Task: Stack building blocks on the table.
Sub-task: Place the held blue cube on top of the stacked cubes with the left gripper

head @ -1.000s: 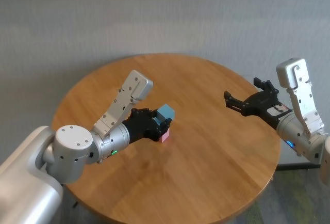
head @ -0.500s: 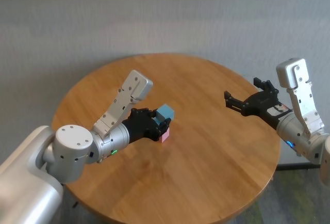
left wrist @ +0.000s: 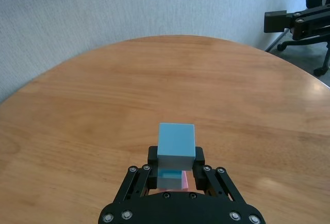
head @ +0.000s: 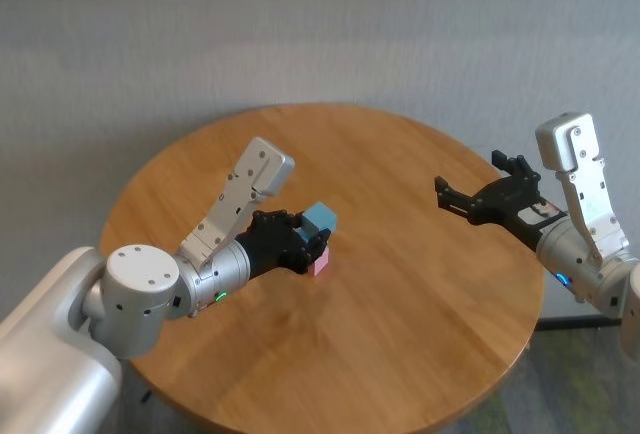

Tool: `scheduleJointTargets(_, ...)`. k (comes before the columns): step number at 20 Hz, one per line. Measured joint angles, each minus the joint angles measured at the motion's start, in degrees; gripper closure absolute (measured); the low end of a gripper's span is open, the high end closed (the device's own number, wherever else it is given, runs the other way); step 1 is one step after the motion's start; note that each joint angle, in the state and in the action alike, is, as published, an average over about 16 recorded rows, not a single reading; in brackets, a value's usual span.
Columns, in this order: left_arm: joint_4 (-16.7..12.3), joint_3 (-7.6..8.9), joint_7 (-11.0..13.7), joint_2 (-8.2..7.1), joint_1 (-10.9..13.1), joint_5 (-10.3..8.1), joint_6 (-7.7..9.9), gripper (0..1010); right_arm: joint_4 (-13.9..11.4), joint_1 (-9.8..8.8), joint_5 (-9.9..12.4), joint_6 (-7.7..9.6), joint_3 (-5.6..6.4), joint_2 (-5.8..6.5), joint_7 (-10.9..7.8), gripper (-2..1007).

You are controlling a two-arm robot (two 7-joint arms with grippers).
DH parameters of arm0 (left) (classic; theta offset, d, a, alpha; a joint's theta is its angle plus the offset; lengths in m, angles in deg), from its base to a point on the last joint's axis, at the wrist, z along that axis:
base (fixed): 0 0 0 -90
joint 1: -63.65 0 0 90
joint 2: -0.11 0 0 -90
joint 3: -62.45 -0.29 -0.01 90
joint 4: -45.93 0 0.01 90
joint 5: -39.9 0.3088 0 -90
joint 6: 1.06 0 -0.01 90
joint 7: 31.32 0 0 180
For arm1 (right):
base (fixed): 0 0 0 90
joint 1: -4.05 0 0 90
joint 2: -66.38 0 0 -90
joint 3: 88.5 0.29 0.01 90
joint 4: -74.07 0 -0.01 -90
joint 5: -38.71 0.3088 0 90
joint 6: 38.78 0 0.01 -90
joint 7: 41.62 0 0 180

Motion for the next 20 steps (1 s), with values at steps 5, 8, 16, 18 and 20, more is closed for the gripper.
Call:
scheduleJointTargets(5,0.0,0.11,-0.1,0.02,0.1,-0.12,-0.15,608,0.0,0.0,0.0,0.0,0.0,0.0,0.0,0)
scheduleJointTargets(8,0.0,0.14,-0.1,0.01,0.2,-0.15,-0.17,608,0.0,0.0,0.0,0.0,0.0,0.0,0.0,0)
scheduleJointTargets(16,0.2,0.16,-0.2,0.04,0.2,-0.21,-0.03,590,0.0,0.0,0.0,0.0,0.0,0.0,0.0,0)
scheduleJointTargets(18,0.2,0.16,-0.2,0.04,0.2,-0.21,-0.01,569,0.0,0.0,0.0,0.0,0.0,0.0,0.0,0)
scheduleJointTargets(20,0.2,0.16,-0.2,0.04,0.3,-0.21,0.01,537,0.0,0.0,0.0,0.0,0.0,0.0,0.0,0)
